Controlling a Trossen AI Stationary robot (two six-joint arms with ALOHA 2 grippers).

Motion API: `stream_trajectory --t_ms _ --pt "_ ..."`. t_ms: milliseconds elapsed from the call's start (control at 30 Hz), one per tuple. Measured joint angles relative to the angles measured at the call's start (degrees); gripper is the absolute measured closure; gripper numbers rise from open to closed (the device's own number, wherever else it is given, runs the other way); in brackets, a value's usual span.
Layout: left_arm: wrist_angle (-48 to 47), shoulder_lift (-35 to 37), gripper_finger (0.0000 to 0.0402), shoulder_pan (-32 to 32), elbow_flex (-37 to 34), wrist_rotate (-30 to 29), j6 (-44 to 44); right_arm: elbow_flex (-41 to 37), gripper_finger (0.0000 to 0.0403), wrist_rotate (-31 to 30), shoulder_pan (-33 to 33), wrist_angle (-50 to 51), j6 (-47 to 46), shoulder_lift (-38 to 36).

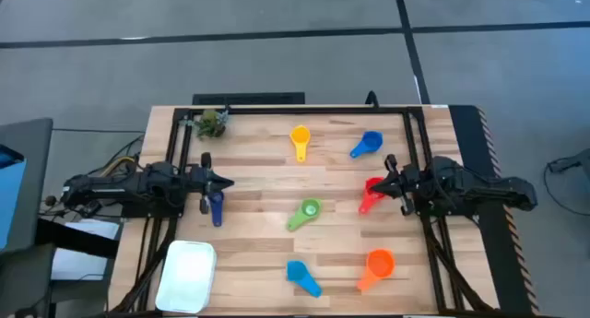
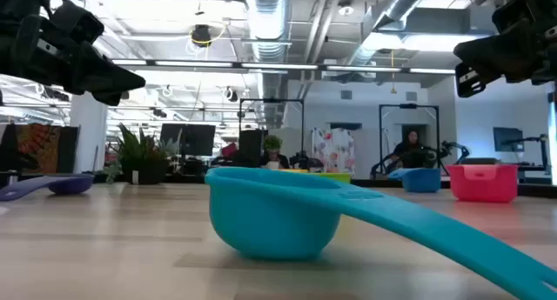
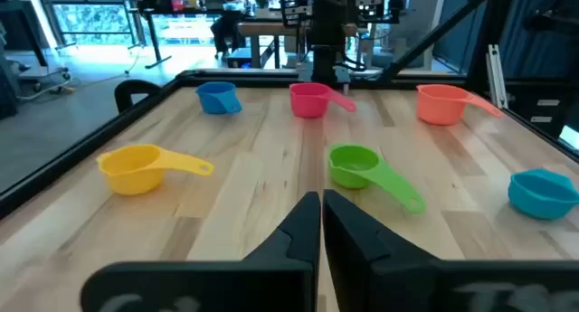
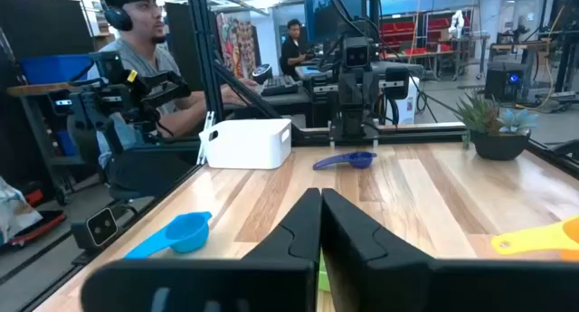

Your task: Nest measuring cups in basket

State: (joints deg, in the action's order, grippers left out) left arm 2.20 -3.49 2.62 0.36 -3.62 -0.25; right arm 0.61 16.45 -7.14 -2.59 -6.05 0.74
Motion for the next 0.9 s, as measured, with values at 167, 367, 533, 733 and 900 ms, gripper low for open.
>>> stream_trajectory --t_ms 167,367,533,733,900 --pt "0.0 0.0 0.0395 0.0 0.0 0.0 0.0 0.0 0.0371 0.0 0.0 0.0 0.0 0.0" --pt "0.0 0.0 0.0395 0.0 0.0 0.0 0.0 0.0 0.0374 0.0 0.0 0.0 0.0 0.0" --pt "0.0 0.0 0.0395 0.0 0.0 0.0 0.0 0.0 0.0368 0.0 0.0 0.0 0.0 0.0" --pt "0.0 0.0 0.0395 0.0 0.0 0.0 0.0 0.0 0.0364 0.0 0.0 0.0 0.0 0.0" --pt "0.0 0.0 0.0395 0.0 0.0 0.0 0.0 0.0 0.0367 0.0 0.0 0.0 0.0 0.0"
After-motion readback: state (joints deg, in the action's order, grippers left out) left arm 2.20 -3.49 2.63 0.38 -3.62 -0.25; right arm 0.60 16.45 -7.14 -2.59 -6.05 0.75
